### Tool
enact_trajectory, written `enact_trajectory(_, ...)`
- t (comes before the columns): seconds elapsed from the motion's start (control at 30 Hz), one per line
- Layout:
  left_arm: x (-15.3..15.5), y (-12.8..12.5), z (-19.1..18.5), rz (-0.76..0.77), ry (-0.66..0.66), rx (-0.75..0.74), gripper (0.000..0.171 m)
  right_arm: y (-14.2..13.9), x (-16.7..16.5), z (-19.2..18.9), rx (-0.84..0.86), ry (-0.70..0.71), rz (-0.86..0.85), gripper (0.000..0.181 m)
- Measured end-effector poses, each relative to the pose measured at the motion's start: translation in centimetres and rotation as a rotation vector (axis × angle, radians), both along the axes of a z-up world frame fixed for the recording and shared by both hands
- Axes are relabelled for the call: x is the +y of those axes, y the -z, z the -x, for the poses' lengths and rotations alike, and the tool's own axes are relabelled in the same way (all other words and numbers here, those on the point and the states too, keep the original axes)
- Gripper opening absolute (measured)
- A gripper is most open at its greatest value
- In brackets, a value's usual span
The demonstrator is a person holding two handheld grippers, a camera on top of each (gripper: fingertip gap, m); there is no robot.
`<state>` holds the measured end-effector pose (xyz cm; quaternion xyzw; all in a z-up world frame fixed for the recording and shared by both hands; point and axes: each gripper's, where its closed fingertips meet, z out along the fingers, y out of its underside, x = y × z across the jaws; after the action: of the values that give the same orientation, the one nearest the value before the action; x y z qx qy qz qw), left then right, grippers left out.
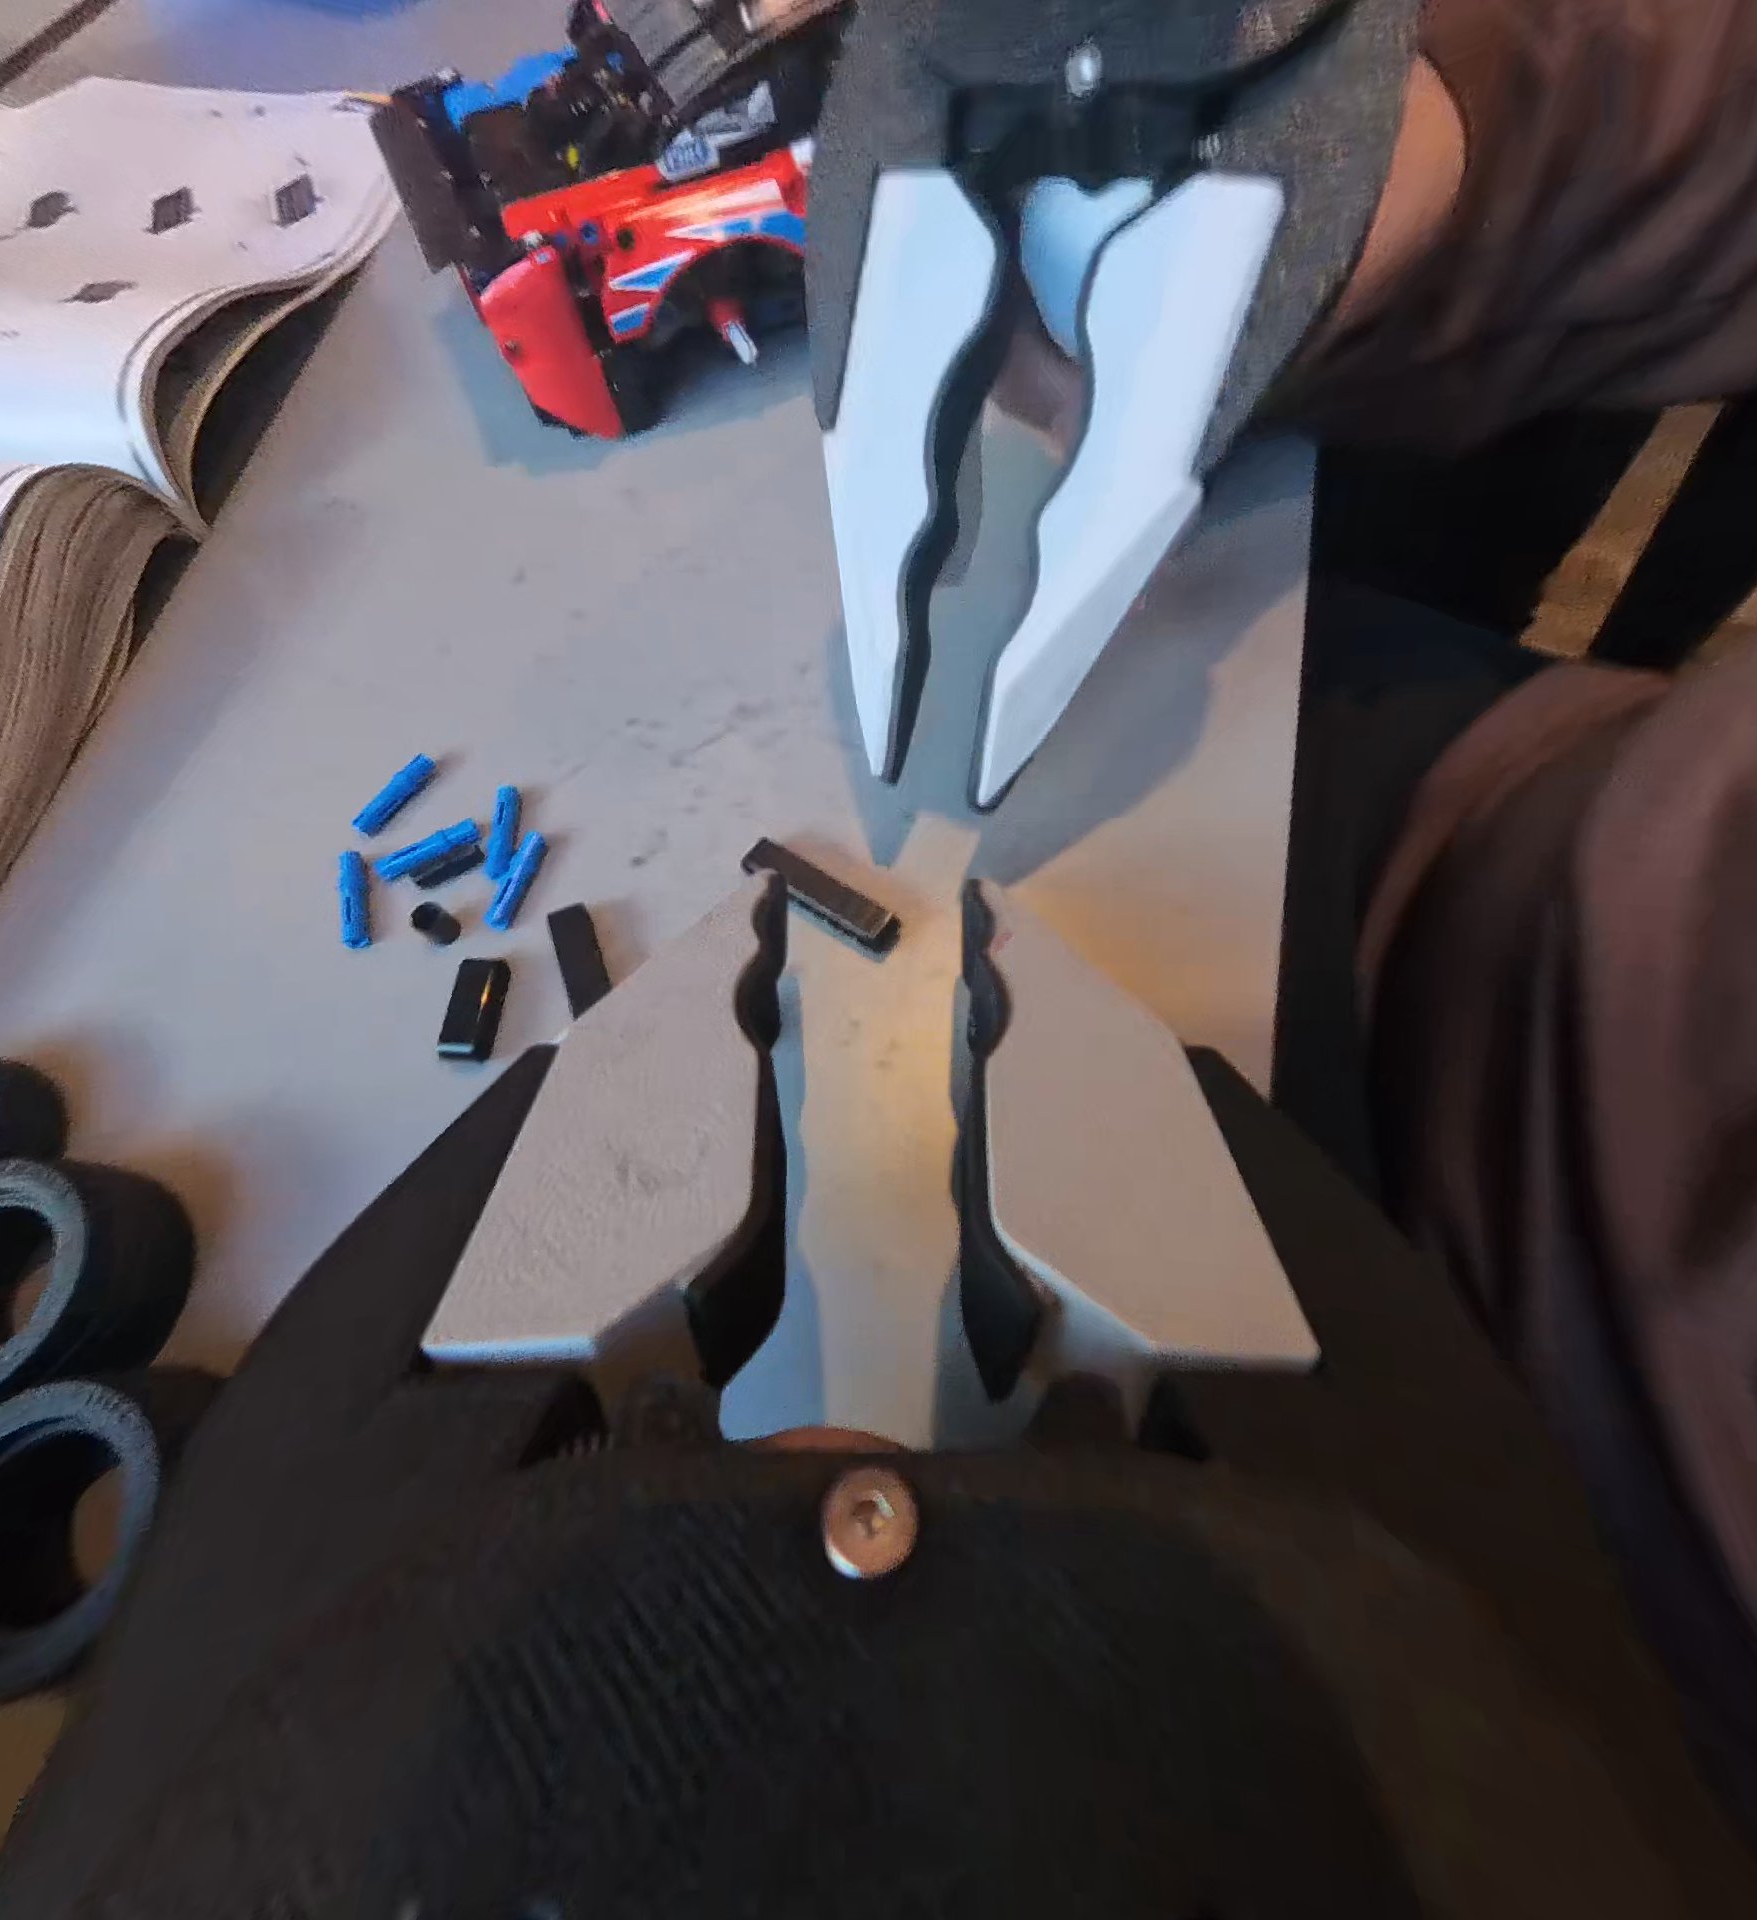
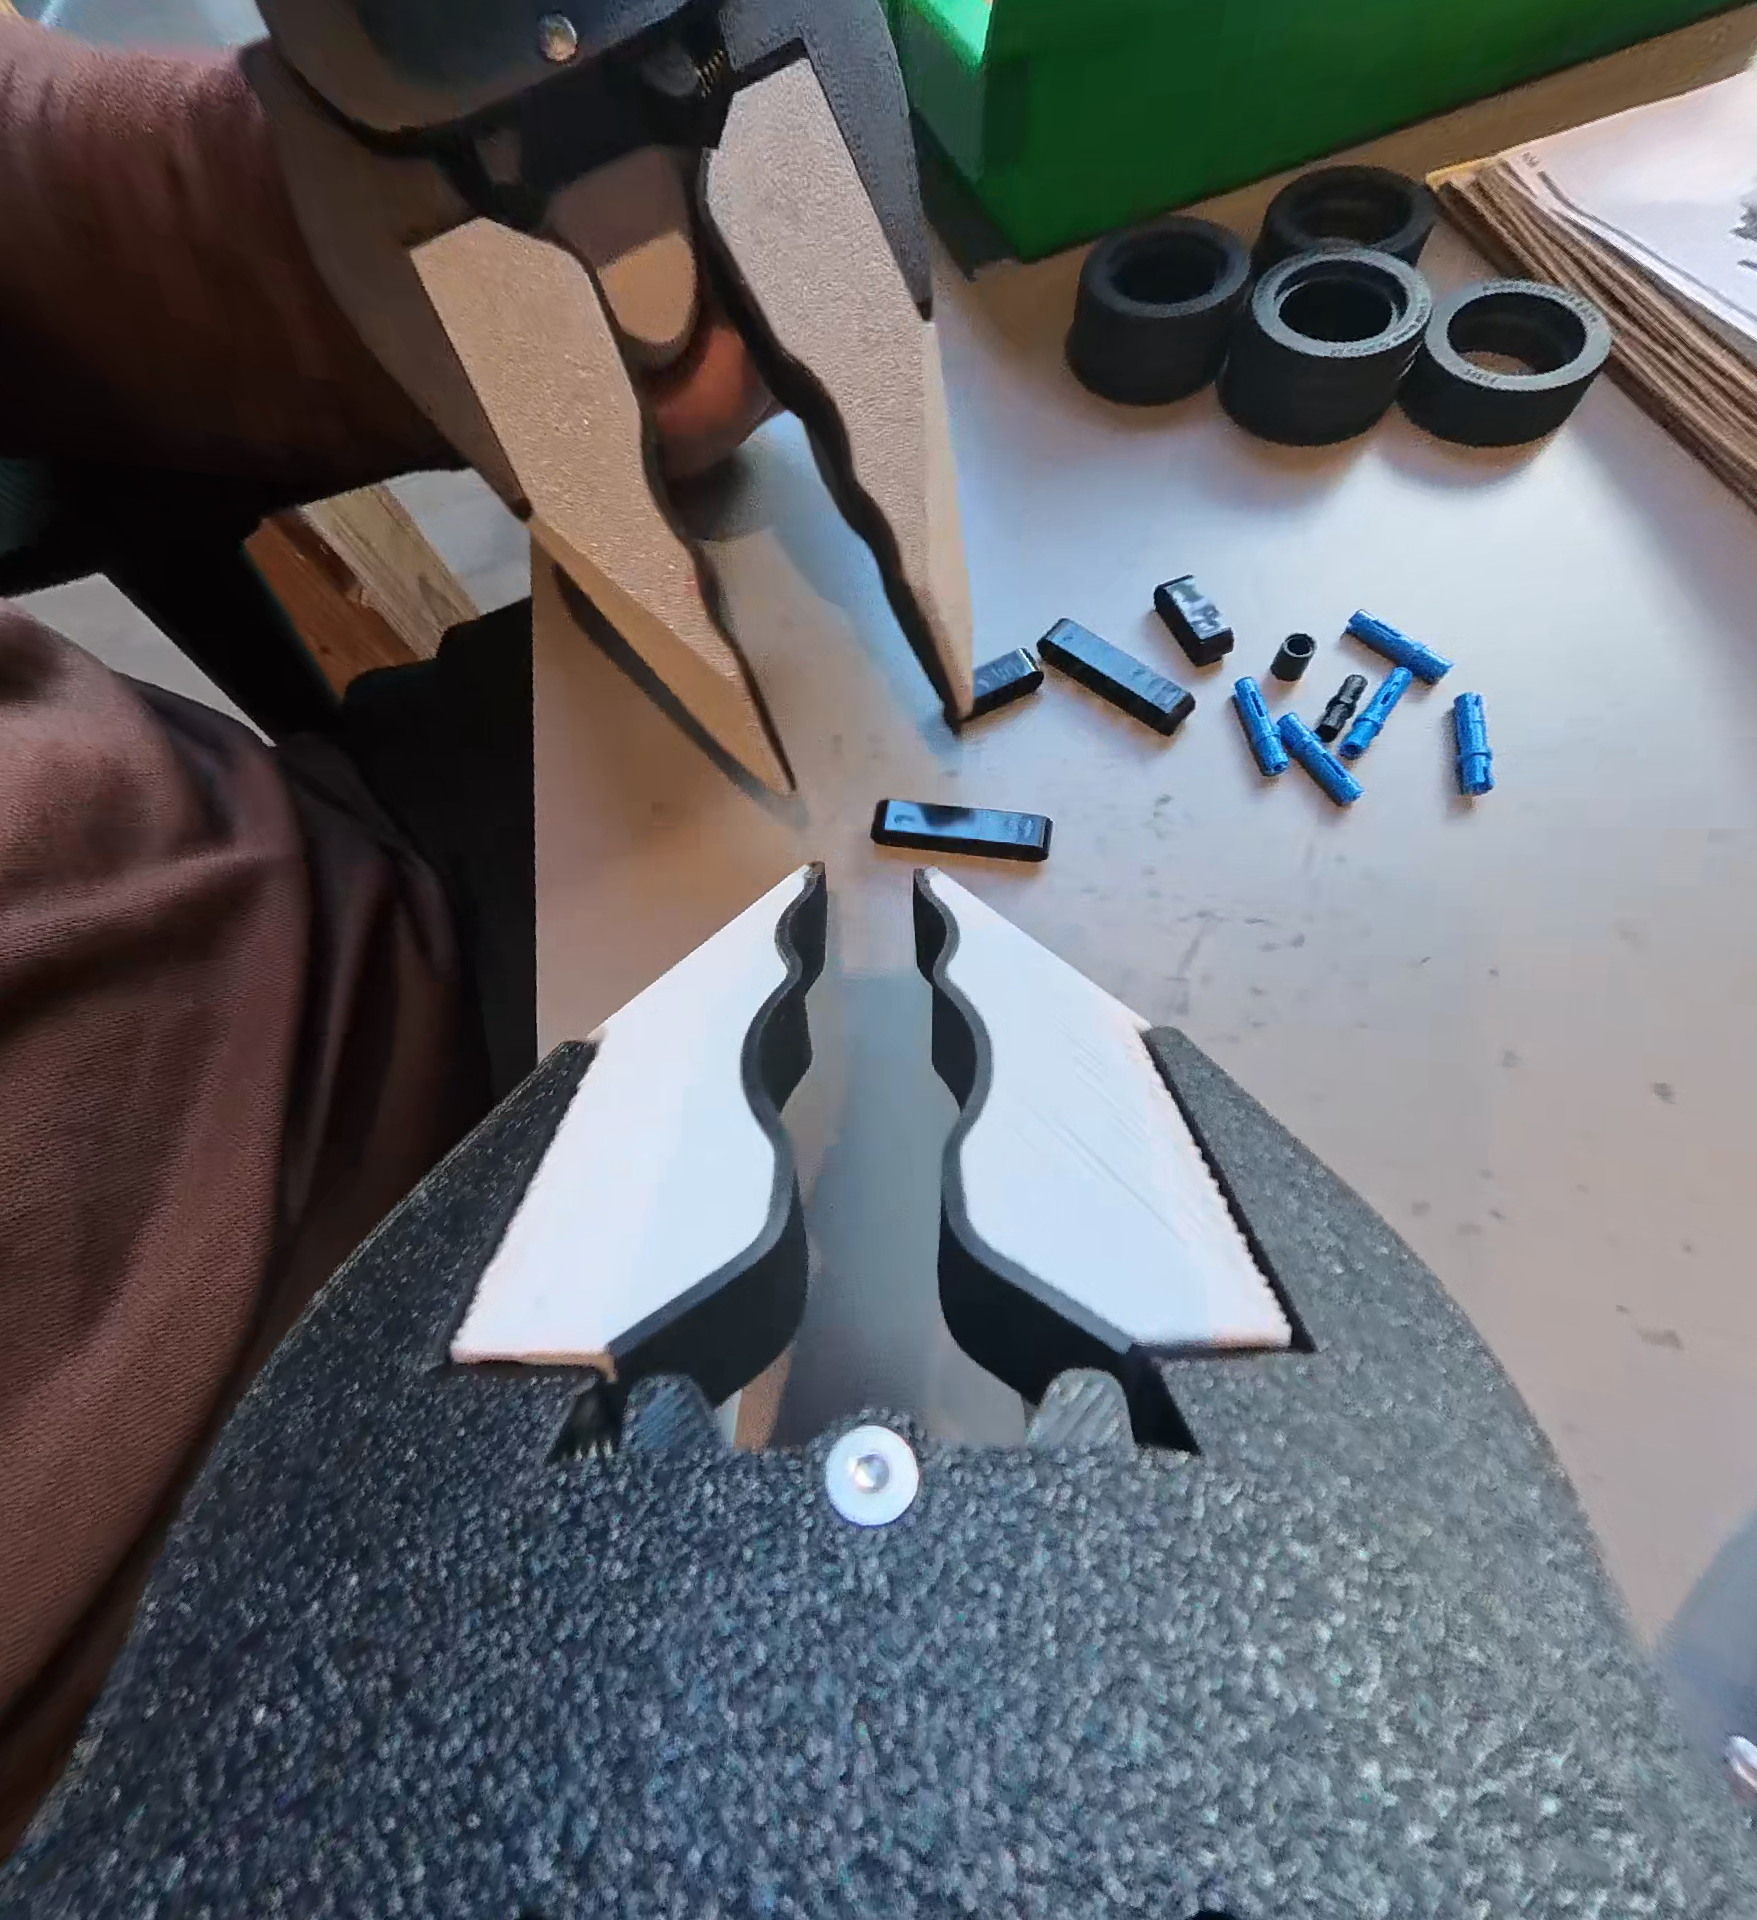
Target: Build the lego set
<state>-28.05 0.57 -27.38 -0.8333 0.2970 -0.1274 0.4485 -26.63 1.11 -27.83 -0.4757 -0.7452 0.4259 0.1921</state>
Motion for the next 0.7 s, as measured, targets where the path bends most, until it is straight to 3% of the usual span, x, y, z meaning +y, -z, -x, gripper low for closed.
enact_trajectory(0.1, -0.7, 1.2, 1.0, 0.065, 0.074, 0.09, 0.036, -0.1, 0.1, 0.1, -0.01, 0.006, 0.031, 0.017)
enact_trajectory(0.17, -1.2, 0.9, 0.2, 0.124, 0.176, 0.021, 0.035, -0.1, 0.2, 0.1, -0.011, 0.005, 0.038, 0.017)
enact_trajectory(0.23, -0.8, 0.8, 0.1, 0.163, 0.213, 0.008, 0.044, -0.2, 0.1, 0.1, -0.006, 0.005, 0.041, 0.016)
enact_trajectory(0.4, 0.9, 2.0, 0.9, 0.205, 0.297, 0.176, 0.056, -0.3, 0.3, 0.1, 0.009, 0.021, 0.029, 0.017)
enact_trajectory(0.57, 1.6, 2.7, 0.2, 0.266, 0.391, 0.182, 0.053, -0.2, 0.2, 0.1, -0.003, 0.014, 0.029, 0.017)
enact_trajectory(0.7, 2.1, 2.7, 0.5, 0.246, 0.384, 0.176, 0.039, -0.4, 0.3, 0.1, -0.01, 0.014, 0.069, 0.017)
